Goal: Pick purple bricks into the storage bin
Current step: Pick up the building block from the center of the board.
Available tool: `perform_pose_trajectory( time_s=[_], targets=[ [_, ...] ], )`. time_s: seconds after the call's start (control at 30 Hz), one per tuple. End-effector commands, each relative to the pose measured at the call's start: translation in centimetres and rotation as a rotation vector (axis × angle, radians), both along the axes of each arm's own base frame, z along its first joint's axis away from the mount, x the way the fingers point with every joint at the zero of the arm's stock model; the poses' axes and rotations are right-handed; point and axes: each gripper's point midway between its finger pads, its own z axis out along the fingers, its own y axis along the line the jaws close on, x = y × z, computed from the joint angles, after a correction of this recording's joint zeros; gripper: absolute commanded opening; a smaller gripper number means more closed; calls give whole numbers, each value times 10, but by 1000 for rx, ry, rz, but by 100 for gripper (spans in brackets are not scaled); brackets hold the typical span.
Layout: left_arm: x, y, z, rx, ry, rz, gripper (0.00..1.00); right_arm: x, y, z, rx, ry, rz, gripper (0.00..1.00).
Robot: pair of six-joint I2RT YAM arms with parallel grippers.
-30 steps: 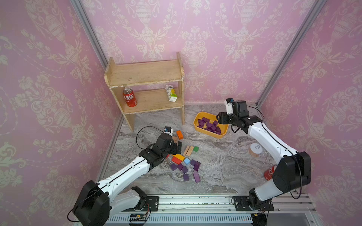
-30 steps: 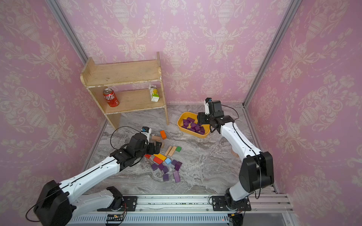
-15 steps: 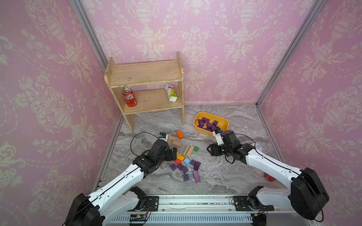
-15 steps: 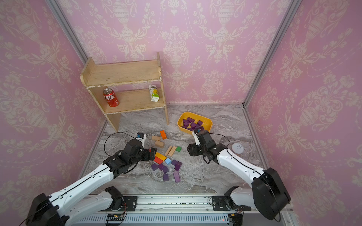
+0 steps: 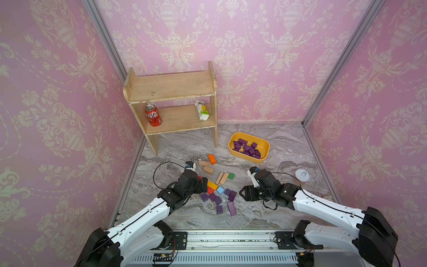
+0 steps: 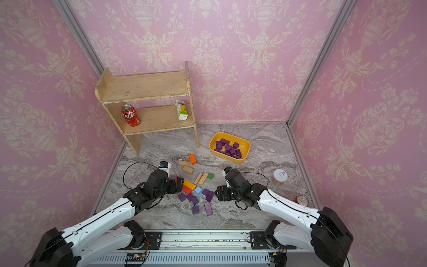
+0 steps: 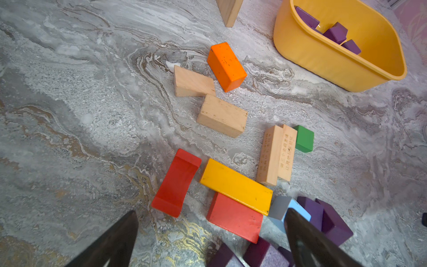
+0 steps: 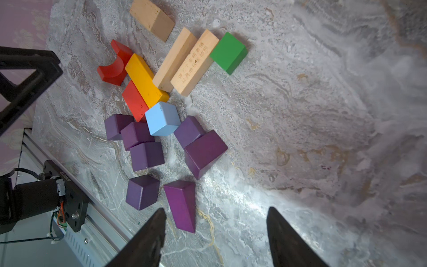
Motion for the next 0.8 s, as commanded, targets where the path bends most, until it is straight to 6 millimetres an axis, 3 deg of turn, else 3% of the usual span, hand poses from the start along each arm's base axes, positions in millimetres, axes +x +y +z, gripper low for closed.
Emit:
perform_pose_trajectory(
  time_s=[0.0, 0.17, 0.77],
  targets=[
    [4, 1, 7, -3, -27, 9, 99, 1, 7, -8, -17, 36, -40, 68],
    [2, 2, 12, 19, -57, -23, 99, 5, 30, -7, 31, 46, -49, 66],
    [-11, 16, 31, -7, -127, -3, 99, 14, 46, -28, -63, 87, -134, 58]
  ],
)
